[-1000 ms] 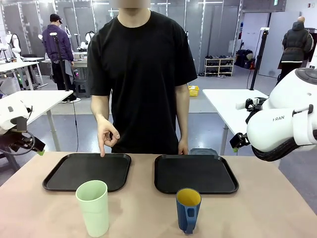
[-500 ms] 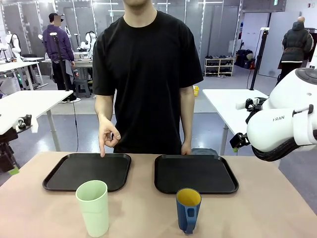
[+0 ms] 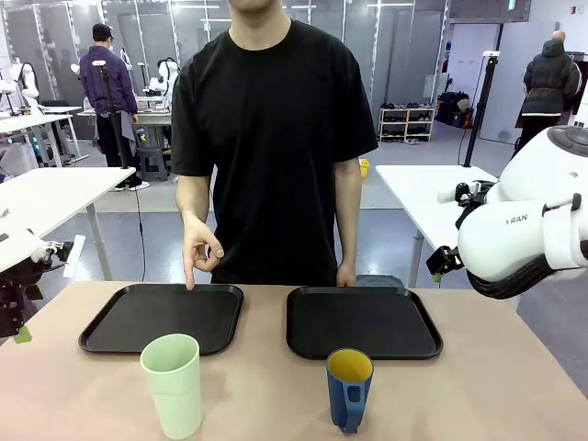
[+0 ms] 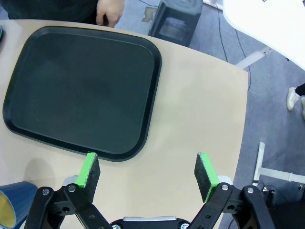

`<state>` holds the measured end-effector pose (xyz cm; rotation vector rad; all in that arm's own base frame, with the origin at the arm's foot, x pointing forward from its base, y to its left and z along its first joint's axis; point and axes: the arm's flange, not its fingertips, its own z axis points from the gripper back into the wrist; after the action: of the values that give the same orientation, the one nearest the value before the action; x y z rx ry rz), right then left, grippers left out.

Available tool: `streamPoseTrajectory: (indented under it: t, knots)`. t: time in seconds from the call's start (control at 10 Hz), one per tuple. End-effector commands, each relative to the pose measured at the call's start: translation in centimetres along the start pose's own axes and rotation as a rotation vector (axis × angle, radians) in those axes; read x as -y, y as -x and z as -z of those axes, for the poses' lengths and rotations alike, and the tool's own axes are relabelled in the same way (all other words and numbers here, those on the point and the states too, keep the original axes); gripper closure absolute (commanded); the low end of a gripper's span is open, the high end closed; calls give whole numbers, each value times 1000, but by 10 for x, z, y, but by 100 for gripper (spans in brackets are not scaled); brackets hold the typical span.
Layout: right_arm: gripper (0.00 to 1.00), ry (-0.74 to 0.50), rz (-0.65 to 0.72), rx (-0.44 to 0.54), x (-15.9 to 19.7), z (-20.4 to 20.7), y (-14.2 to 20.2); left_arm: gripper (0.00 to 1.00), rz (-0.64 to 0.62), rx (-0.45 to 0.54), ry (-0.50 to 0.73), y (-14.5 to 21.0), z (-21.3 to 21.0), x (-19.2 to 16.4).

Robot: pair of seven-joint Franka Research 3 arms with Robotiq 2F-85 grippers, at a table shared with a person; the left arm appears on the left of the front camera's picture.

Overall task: Sort and store the cups by type.
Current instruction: Pick up the Reusable plastic cup.

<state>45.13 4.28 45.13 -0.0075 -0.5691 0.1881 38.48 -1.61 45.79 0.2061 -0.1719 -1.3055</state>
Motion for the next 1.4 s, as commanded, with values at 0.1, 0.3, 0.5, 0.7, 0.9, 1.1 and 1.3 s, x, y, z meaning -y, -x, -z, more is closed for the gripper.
streamPoseTrajectory:
  t: [0.1, 0.3, 0.5, 0.7, 0.9, 1.1, 1.3]
  knots:
    - [0, 7, -1, 1, 1, 0, 0, 0, -41, -2, -4, 3, -3, -2]
    - [0, 7, -1, 1, 1, 0, 0, 0, -41, -2, -4, 3, -3, -2]
    - [0, 7, -1, 1, 1, 0, 0, 0, -19, -4, -3, 5, -1, -2]
    - [0, 7, -1, 1, 1, 0, 0, 0, 82, -26, -52, -11, 29, -1]
    - [0, 7, -1, 1, 1, 0, 0, 0, 175, 62, -30, -14, 53, 16]
    - [0, 7, -1, 1, 1, 0, 0, 0, 195, 112, -37, -10, 72, 29]
    - [0, 7, -1, 1, 1, 0, 0, 0, 215, 238, 15, -4, 93, 42]
